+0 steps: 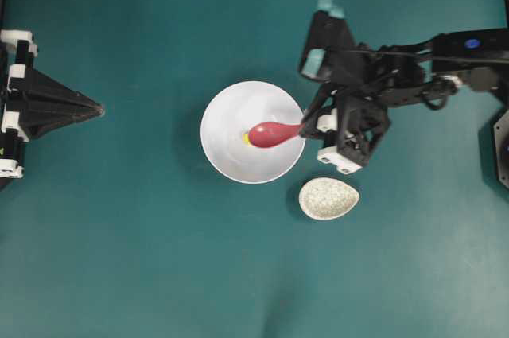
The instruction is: Scoop the yellow hexagonal prism block from the bowl with a spoon using the right arm.
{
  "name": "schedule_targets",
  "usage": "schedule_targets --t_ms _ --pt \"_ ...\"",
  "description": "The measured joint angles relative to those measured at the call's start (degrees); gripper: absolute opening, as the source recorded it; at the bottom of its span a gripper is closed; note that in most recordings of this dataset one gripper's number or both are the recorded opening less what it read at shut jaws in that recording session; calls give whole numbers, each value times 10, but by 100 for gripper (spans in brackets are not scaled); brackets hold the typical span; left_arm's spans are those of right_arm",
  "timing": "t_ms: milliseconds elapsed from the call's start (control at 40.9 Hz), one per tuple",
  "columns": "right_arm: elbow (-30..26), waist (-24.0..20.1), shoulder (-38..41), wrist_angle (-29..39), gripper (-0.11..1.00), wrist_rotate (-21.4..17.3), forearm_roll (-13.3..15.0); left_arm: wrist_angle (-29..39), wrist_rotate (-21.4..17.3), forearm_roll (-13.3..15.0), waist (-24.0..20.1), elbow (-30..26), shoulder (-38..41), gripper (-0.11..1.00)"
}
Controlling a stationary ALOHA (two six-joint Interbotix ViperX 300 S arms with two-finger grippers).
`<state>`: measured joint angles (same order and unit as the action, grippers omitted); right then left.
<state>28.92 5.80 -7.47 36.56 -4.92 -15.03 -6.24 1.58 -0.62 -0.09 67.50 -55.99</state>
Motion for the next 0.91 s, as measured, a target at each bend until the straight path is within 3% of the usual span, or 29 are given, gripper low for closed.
schedule_targets --t_ms 343,906 --pt "-70 0 52 118 23 -83 79 0 0 0 0 0 0 -1" --pt "-96 1 72 131 23 -88 83 0 0 0 0 0 0 -1"
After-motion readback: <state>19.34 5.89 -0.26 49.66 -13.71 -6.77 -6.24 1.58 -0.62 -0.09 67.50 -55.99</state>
